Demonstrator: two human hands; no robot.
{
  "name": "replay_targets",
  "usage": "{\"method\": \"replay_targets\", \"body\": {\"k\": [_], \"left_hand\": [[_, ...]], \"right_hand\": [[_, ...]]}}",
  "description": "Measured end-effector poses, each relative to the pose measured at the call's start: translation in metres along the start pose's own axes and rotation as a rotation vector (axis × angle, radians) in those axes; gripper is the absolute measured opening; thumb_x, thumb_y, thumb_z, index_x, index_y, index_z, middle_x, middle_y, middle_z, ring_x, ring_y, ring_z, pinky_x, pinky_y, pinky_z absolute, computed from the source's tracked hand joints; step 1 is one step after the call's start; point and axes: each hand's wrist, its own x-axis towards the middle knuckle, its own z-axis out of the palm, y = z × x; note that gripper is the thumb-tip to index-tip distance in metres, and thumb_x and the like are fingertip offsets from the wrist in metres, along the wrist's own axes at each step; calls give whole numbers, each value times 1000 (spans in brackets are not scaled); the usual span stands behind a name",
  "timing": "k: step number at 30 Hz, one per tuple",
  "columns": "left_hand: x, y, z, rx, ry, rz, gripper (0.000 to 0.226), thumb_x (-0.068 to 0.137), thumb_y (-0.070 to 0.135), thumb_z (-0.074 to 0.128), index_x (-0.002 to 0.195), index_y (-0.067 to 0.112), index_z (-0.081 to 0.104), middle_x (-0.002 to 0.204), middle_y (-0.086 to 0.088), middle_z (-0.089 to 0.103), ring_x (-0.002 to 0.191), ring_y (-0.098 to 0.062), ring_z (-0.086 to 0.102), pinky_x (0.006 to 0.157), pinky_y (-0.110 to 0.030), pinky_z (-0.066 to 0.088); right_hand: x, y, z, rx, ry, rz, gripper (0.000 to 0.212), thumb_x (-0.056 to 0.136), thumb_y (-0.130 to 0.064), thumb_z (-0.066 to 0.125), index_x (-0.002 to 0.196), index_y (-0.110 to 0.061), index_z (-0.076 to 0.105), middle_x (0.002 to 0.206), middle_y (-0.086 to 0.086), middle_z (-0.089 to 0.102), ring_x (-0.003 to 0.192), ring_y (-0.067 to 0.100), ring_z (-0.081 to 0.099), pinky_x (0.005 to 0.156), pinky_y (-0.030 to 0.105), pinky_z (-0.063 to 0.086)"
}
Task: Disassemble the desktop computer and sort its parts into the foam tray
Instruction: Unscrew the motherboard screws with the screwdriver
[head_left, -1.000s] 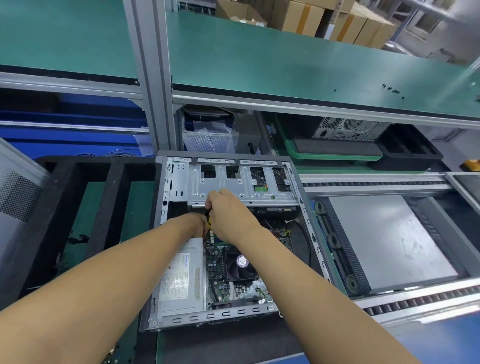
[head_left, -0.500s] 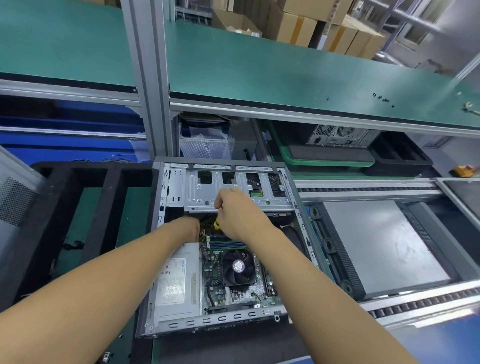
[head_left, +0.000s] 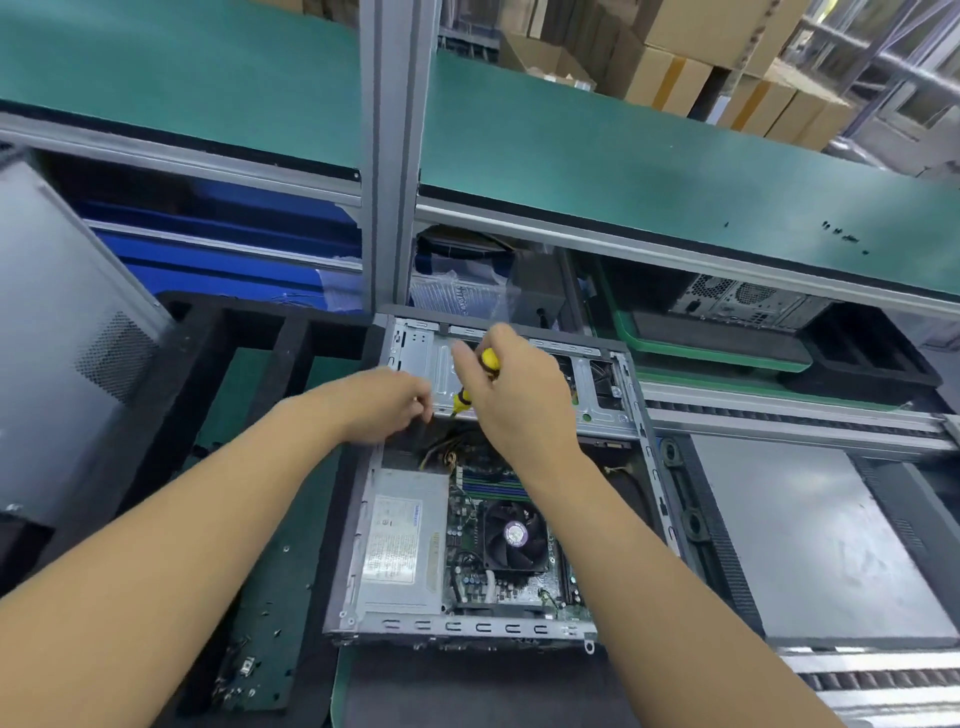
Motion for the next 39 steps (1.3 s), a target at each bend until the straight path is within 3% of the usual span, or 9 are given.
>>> {"method": "replay_targets", "body": {"k": [6, 12, 16, 22, 24, 28, 32, 36, 39], "left_hand": [[-48, -79, 16, -327, 299, -181, 19, 99, 40, 50, 87, 35, 62, 70, 10, 64, 58, -7, 55, 57, -27, 47], [-86, -128, 113, -234, -218, -506, 21, 98, 18, 44, 95, 23, 64, 100, -1, 62, 68, -24, 66, 50, -27, 51], [-101, -119, 168, -165, -418, -591, 19, 92, 3, 50, 104, 11, 62, 101, -7, 66, 89, -27, 71, 70, -31, 58], [-105, -129, 190, -321, -143, -687, 34, 91, 9, 53, 119, 20, 70, 124, 1, 67, 115, -18, 63, 100, -27, 48], [-105, -130, 182, -421, -13, -702, 32, 94, 13, 51, 118, 21, 71, 118, 2, 70, 106, -16, 66, 93, -24, 50], [-99, -121, 159, -696, 389, -762, 20, 96, 25, 49, 94, 21, 68, 70, 1, 74, 64, -22, 71, 52, -24, 50], [-89, -88, 118, -585, 811, -640, 25, 89, 41, 46, 79, 31, 66, 69, 5, 65, 64, -12, 57, 59, -26, 43], [-69, -36, 80, -668, 907, -368, 23, 89, 39, 46, 77, 30, 64, 51, 1, 47, 45, -11, 34, 44, -23, 30], [-53, -2, 62, -510, 908, -237, 22, 93, 35, 50, 74, 29, 59, 53, 10, 51, 45, -8, 38, 45, -17, 31]], "right_hand": [[5, -46, 12, 279, 118, -104, 38, 98, -33, 55, 73, -5, 49, 57, 10, 49, 54, 28, 47, 52, 46, 42], [-6, -76, 54, 381, -108, -71, 36, 97, -37, 55, 70, -15, 46, 52, -1, 43, 56, 21, 51, 55, 43, 47], [-18, -80, 72, 374, -294, -93, 36, 96, -43, 51, 72, -17, 43, 53, 0, 48, 65, 27, 66, 62, 44, 52], [-21, -72, 76, 293, -353, -155, 38, 97, -42, 51, 73, -13, 46, 58, 4, 58, 65, 24, 65, 63, 42, 53], [-21, -68, 75, 310, -355, -146, 38, 97, -41, 51, 73, -12, 45, 55, 2, 57, 63, 23, 64, 61, 42, 53], [-19, -59, 67, 352, -326, -100, 39, 97, -41, 52, 72, -13, 44, 50, 0, 51, 58, 23, 63, 59, 43, 53], [-14, -41, 52, 365, -249, -47, 40, 96, -44, 51, 70, -16, 44, 45, -1, 46, 49, 12, 59, 52, 38, 49], [-3, -12, 27, 417, -154, 3, 37, 97, -41, 50, 71, -15, 47, 52, 5, 51, 53, 25, 50, 52, 40, 43], [5, 11, 7, 441, -52, 8, 35, 98, -33, 53, 68, -19, 45, 49, 1, 43, 50, 22, 46, 50, 35, 35]]}}
